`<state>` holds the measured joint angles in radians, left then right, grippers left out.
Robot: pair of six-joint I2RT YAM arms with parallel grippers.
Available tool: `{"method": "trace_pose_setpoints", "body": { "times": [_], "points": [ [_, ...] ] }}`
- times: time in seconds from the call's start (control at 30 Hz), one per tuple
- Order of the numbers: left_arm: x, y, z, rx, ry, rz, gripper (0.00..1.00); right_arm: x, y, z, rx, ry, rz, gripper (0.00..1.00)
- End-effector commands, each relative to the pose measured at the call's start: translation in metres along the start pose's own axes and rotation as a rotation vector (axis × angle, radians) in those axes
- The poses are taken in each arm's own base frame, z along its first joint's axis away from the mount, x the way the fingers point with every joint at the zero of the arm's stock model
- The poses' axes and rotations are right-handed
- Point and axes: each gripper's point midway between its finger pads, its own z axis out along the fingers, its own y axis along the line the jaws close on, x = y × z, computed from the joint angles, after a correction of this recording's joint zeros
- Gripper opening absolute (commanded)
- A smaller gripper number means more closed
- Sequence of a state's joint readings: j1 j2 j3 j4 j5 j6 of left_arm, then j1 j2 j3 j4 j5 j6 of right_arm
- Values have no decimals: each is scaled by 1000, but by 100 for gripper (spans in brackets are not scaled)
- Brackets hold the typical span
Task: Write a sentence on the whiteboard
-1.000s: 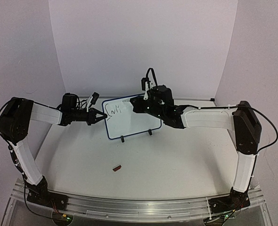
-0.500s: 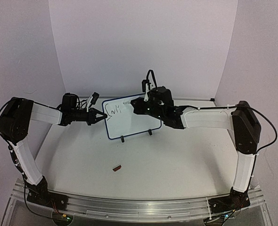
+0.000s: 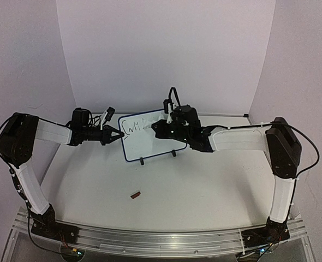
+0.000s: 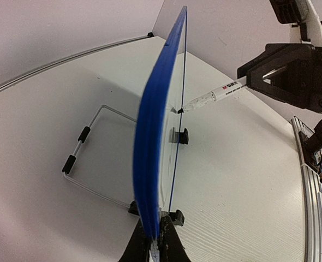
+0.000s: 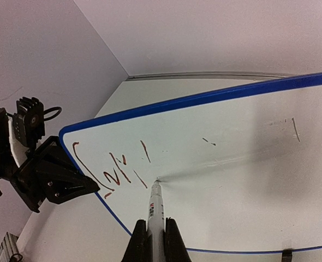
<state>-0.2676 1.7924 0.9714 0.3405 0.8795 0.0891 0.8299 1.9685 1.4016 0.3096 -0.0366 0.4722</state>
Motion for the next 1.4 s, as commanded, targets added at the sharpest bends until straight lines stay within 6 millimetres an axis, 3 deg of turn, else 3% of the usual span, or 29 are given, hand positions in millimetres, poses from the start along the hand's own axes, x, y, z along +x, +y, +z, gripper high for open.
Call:
{"method": "trace_pose_setpoints", "body": {
  "times": [0.0,0.53,1.2,1.37],
  "points": [
    [10,14,-1,-92,43,14,0,13,-9,4,17,30,7,0],
    [9,14,-1,-92,42,14,0,14,-15,7,50,27,1,0],
    [10,14,-1,-95,42,14,0,-28,-3,-31,37,-88,-3,0],
    [9,15,-1,-96,41,14,0,-34,-1,-30,38,-108,-5,0]
  ]
}}
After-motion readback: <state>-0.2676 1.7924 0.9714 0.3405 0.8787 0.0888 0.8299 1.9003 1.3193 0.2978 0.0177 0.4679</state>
